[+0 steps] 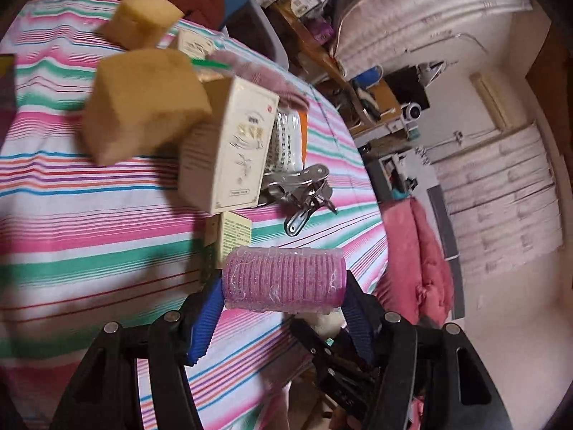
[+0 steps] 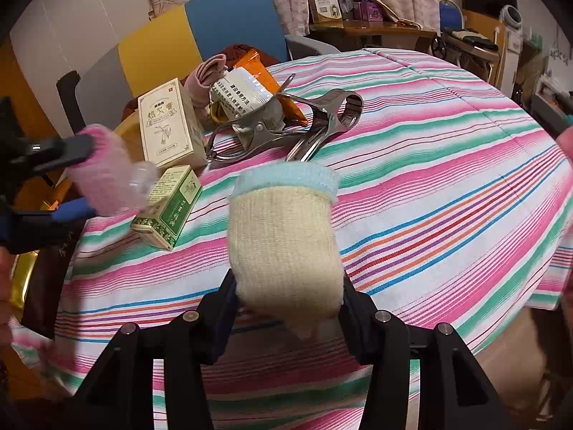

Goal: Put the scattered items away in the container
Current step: 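Carry the roller and sock over the gold tray and open both tools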

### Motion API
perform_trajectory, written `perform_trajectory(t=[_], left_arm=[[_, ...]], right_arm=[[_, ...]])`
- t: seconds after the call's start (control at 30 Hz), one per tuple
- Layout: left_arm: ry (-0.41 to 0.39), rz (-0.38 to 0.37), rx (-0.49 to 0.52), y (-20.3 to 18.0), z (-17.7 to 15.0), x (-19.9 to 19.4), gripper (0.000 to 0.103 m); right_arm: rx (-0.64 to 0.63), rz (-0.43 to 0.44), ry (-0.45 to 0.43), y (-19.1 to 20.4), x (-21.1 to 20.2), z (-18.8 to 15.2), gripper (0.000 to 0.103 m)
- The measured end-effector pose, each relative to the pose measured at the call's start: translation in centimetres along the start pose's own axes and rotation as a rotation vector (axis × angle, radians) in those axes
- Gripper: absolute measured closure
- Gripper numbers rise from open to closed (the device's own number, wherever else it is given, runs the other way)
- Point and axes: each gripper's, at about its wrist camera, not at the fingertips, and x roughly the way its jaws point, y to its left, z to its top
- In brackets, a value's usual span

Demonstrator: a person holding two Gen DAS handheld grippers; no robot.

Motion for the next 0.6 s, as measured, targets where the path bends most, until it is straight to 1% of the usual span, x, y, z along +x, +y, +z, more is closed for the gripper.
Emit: perform_trajectory(t=[0.13,0.23,0.33,0.43,0.53,0.6], left_arm=[[-0.023,-0.009,-0.003,0.7,-1.0,-2.2,0.039],[-0.039,-0.015,-0.021,1.7,-1.6,-3.8,0.039],[-0.067,-0.019,-0.036,2.5,-2.0,-5.5,0.039],[-0.111,-0.010,-0.022,2.9,-2.2,-7.6,0.039],[-0.166,0.021,-0.007,3.5,-2.2,-10.2,0.039],[-0.213,0.053,-0.006,4.2,-2.2,-12.1,0.039]], right_arm=[[0.060,0.030,0.003,-0.4,-0.6,0.4,0.051],[0.041,0.029,-0.010,0.4,-1.2,0.9,0.051],[0.019,0.058,-0.031,2.0,-2.4,1.4,0.051],[-0.002,0.089,-0.049,3.6,-3.0,2.2,0.051],[-0.036,0.146,-0.057,6.2,-3.5,3.1,0.051],[-0.076,0.195,-0.057,8.7,-3.6,3.8,0.051]])
